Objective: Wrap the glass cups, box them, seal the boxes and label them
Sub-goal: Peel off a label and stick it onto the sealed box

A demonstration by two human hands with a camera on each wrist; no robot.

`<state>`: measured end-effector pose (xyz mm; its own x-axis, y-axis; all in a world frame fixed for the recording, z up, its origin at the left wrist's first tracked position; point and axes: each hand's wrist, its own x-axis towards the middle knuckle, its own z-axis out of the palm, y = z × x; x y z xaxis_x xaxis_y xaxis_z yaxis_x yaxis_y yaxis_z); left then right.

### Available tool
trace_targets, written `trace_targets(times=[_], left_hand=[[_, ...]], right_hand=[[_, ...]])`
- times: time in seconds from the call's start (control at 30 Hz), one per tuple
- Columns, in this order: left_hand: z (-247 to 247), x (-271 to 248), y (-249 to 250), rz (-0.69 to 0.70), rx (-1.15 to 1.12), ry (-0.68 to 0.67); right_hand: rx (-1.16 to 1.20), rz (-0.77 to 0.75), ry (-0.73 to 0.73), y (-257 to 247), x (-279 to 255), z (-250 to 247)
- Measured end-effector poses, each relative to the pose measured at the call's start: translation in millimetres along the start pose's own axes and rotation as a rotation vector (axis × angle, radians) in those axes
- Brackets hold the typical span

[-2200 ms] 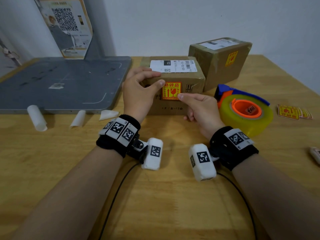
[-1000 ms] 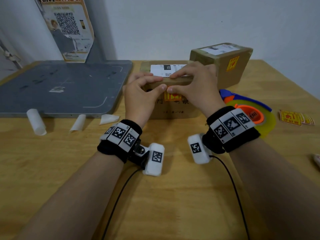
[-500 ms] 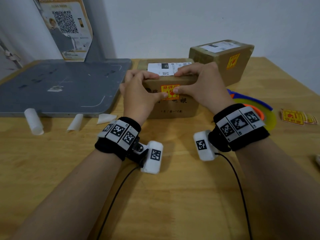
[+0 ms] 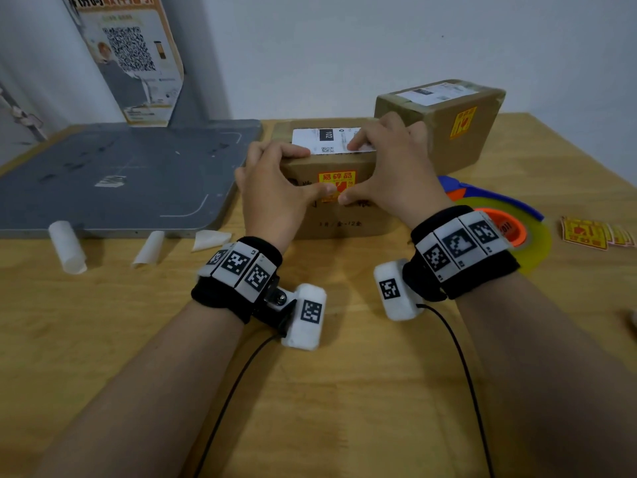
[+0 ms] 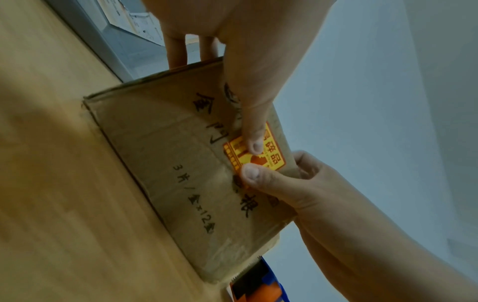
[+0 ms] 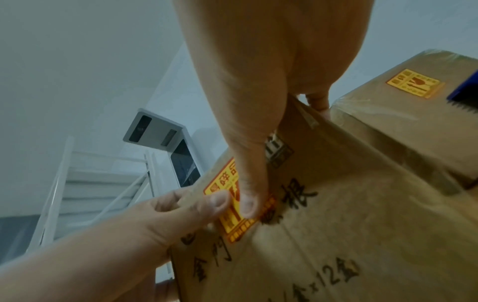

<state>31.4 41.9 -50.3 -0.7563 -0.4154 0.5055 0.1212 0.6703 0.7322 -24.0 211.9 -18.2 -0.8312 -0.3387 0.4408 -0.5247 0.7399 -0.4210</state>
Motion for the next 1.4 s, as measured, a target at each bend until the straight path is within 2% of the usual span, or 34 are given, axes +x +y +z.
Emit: trace_targets(times=[0.13, 0.37, 0.43, 0.5, 0.53, 0.67, 0.8, 0.87, 0.97, 1.03, 1.1, 1.3, 1.4], left_hand=[[-5, 6, -3, 0.017, -0.117, 0.004], [-8, 10, -6, 0.001, -0.176, -0.024], [-11, 8, -5, -0.012, -0.163, -0.045], [-14, 8, 0, -0.034, -0.127, -0.077], [-16, 7, 3, -0.057, -0.109, -0.096], [-24, -6, 30, -0.141, -0.102, -0.158], [-34, -31, 63, -0.217, -0.281, -0.386], [-42, -26, 67, -0.207, -0.346, -0.312], [-53, -6, 47, -0.180, -0.223, -0.107], [-51, -2, 34, -0.279, -0.174, -0.167], [-42, -1, 22, -0.331, -0.204, -0.253], [-20, 14, 14, -0.322, -0.336, -0.267], [-8, 24, 17, -0.340, -0.332, -0.248]], right_hand=[[0.233, 0.022, 0.035, 10, 2, -5], [0.250, 0.067, -0.059, 5, -1, -21], [0.290, 0.116, 0.013, -1, -5, -27], [0.207, 0.151, 0.146, -5, -10, -32], [0.188, 0.170, 0.148, -9, -13, -34], [0.323, 0.226, -0.128, -22, -22, -35], [0.411, 0.194, -0.154, -28, -26, -42], [0.416, 0.208, -0.148, -27, -30, -45], [0.423, 0.227, -0.243, -23, -36, -46], [0.402, 0.223, -0.336, -23, -38, -44], [0.377, 0.219, -0.362, -22, -35, -42], [0.427, 0.298, -0.342, -6, -11, -31], [0.444, 0.340, -0.317, -2, 5, -25]])
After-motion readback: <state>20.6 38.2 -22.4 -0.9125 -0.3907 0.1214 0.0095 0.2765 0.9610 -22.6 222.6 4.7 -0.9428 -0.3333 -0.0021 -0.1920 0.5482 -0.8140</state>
